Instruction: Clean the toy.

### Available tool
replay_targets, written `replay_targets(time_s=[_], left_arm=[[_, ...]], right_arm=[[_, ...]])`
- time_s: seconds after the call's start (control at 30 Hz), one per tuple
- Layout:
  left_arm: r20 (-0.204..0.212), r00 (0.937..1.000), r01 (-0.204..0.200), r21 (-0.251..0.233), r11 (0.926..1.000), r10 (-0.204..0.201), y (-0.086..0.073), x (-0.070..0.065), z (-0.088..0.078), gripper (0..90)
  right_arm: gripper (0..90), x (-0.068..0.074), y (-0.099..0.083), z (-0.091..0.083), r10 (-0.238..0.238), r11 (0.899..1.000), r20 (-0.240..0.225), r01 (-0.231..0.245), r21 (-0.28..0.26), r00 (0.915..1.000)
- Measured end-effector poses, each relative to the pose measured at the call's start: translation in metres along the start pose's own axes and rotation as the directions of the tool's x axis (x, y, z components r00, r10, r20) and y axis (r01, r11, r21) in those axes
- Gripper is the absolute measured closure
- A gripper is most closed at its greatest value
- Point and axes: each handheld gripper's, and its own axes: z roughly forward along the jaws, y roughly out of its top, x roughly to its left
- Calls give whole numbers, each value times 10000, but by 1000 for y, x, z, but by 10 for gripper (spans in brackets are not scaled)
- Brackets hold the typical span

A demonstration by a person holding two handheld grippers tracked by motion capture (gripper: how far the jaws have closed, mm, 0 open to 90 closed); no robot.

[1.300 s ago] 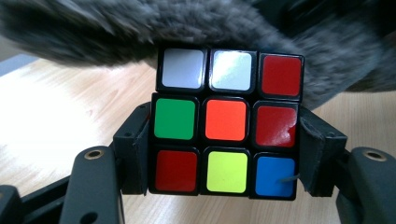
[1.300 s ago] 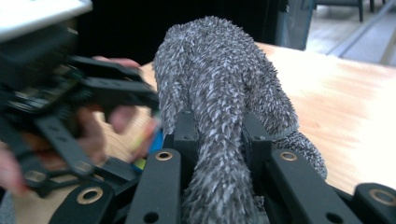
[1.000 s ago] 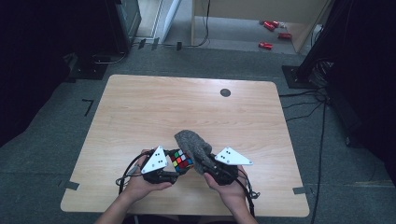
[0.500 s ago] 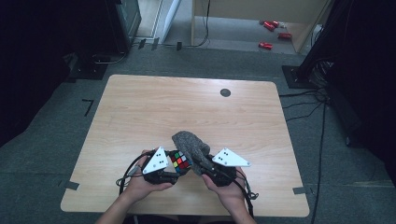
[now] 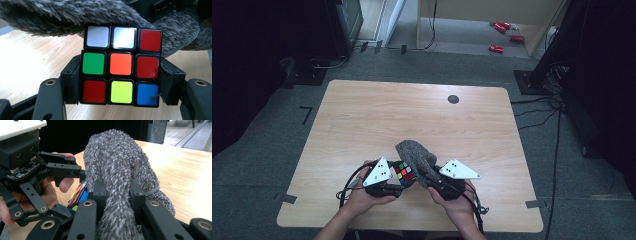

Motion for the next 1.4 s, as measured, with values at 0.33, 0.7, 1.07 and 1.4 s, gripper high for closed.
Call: replay_targets(time_s=[0.33, 0.7, 1.07, 1.4], left_arm=[[-12, 9998, 201, -62, 9998, -201, -1, 3, 0, 342], [-113, 9998, 164, -330, 9993, -168, 1, 3, -5, 342], [-164, 9999, 40, -294, 9996, -44, 2, 1, -5, 342], [-136, 9999, 18, -121, 9999, -20, -1, 1, -2, 342]], right_arm=[[739, -2, 1, -1, 483, 9988, -423, -487, -82, 9979], [739, -11, -4, 0, 645, 9978, 170, -647, 136, 9978], [738, -4, -1, 0, 441, 9990, -56, -441, -34, 9990], [737, 7, 2, -1, 144, 9999, -173, -145, -50, 9997]])
